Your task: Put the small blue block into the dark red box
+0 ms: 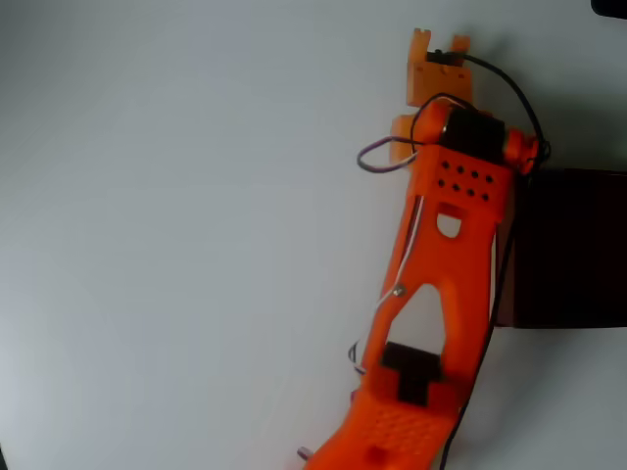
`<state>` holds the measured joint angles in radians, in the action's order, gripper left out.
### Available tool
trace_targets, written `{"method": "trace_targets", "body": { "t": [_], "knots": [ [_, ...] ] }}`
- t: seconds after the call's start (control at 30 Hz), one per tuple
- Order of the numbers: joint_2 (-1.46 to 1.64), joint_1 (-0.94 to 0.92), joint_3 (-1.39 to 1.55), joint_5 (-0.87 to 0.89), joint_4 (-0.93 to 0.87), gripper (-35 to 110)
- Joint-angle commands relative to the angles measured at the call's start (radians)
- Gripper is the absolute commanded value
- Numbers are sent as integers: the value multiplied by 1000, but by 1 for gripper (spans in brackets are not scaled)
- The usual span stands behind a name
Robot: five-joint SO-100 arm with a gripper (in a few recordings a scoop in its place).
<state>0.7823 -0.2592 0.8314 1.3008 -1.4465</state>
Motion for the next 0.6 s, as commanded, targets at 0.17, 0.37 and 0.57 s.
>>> {"method": "trace_targets", "body": {
  "t": [0.17, 0.37, 0.57],
  "knots": [
    [-196, -25, -555, -114, -298, 1],
    [-55, -135, -689, -288, -396, 0],
    [170, -298, -558, -451, -396, 0]
  ]
}}
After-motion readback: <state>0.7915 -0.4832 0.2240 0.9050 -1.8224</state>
